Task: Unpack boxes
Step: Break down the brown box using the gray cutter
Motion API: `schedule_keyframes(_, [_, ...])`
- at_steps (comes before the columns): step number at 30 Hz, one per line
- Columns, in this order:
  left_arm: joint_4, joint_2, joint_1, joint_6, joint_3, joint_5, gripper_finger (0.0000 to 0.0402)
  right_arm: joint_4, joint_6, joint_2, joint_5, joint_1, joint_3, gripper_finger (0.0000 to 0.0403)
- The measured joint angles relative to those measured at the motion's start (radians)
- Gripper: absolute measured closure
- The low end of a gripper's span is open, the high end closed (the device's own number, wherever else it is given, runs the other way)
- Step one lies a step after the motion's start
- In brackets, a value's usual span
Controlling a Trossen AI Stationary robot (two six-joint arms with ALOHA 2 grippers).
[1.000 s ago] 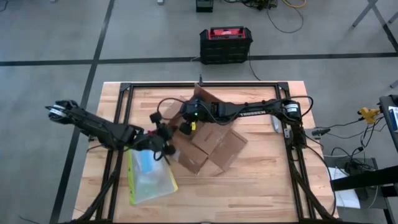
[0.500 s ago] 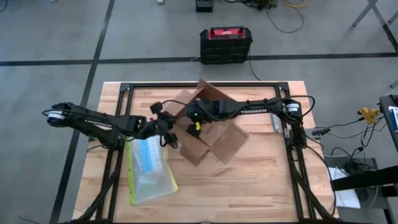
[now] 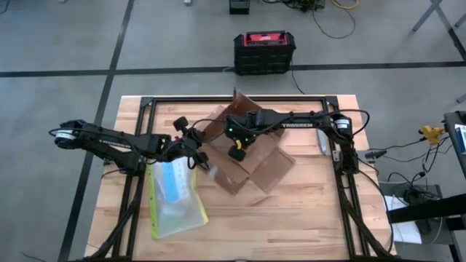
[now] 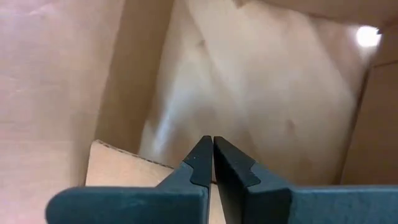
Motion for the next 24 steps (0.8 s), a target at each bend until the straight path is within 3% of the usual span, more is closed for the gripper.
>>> schedule_keyframes(6, [0.000,0.004,0.000,-0.022,0.000,0.002,0.0401,-0.142,-0.029,0.000,-0.113,0.005,0.079,0.0403])
schedule_keyframes(15, [0.000,0.005,0.002,-0.033,0.000,0.002,0.0401,-0.350,-0.367,0.000,-0.190,0.038,0.180,0.0403])
schedule_keyframes(24, [-0.001,0.006,0.002,-0.052,0.000,0.028,0.0401,-0.451,-0.475,-0.001,-0.288,0.099,0.201,0.0403])
